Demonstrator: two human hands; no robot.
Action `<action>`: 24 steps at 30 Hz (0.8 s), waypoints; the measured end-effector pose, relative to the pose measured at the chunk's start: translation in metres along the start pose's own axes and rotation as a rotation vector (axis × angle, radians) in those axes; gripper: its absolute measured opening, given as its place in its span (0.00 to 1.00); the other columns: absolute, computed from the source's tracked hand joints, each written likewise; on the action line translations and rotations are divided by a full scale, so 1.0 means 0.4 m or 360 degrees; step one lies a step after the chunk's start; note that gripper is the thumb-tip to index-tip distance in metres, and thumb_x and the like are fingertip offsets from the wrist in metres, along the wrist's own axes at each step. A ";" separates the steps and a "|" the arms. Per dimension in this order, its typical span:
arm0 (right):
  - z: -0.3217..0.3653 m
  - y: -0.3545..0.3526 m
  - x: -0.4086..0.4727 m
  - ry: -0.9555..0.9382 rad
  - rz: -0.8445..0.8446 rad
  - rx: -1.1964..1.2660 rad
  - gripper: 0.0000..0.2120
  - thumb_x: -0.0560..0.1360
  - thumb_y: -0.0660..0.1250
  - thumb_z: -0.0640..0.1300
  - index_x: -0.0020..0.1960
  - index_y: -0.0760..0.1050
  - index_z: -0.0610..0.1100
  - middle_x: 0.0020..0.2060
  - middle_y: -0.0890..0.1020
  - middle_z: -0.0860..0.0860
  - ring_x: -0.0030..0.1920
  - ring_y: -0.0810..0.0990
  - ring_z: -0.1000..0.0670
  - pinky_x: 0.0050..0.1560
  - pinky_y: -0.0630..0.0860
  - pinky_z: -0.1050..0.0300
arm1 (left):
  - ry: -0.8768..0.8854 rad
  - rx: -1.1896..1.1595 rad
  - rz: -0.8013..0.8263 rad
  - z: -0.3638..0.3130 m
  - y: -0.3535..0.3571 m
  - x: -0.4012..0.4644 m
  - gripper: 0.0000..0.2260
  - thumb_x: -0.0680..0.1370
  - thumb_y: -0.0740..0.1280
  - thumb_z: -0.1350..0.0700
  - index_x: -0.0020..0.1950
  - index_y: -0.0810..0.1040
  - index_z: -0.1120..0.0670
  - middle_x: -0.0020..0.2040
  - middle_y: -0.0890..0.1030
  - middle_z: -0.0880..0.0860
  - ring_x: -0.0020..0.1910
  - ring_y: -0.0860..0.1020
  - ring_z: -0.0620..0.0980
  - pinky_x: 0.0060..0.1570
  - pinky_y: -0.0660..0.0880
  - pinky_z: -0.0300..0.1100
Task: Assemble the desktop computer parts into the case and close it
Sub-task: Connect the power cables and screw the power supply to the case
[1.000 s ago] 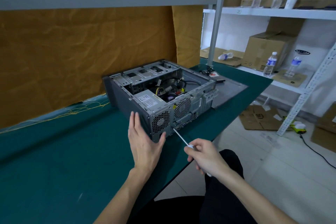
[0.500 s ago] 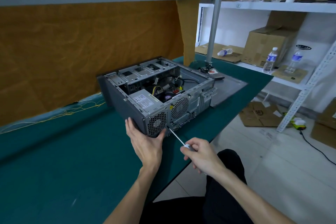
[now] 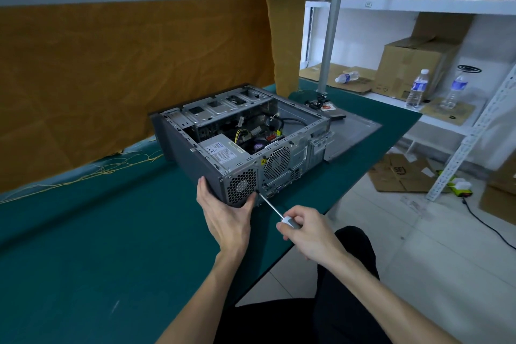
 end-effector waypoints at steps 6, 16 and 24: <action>0.025 -0.003 0.008 0.0204 0.0198 0.0351 0.08 0.81 0.69 0.47 0.49 0.81 0.42 0.38 0.87 0.47 0.24 0.74 0.52 0.22 0.69 0.60 | -0.0005 -0.0081 0.0040 -0.002 -0.001 -0.004 0.53 0.66 0.83 0.50 0.81 0.53 0.53 0.79 0.60 0.53 0.78 0.63 0.54 0.71 0.69 0.59; 0.002 -0.036 0.013 0.0740 0.0745 0.1352 0.21 0.83 0.63 0.51 0.61 0.81 0.34 0.47 0.85 0.41 0.26 0.71 0.55 0.21 0.68 0.64 | 0.0018 -0.0160 0.0230 0.021 -0.047 -0.019 0.45 0.72 0.80 0.53 0.81 0.56 0.53 0.77 0.62 0.51 0.76 0.63 0.46 0.74 0.58 0.32; 0.065 0.059 -0.052 0.0281 0.0610 0.0486 0.14 0.84 0.62 0.53 0.56 0.80 0.44 0.41 0.87 0.43 0.24 0.71 0.51 0.22 0.66 0.61 | 0.0170 -0.0152 0.0290 0.065 -0.116 -0.024 0.30 0.76 0.75 0.56 0.76 0.67 0.52 0.71 0.73 0.47 0.70 0.70 0.40 0.70 0.63 0.31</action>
Point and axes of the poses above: each hand's wrist, its own x-axis towards the middle knuckle, its own y-axis out of the palm, z = x × y, the point moved 1 cm from there along x, towards the middle knuckle
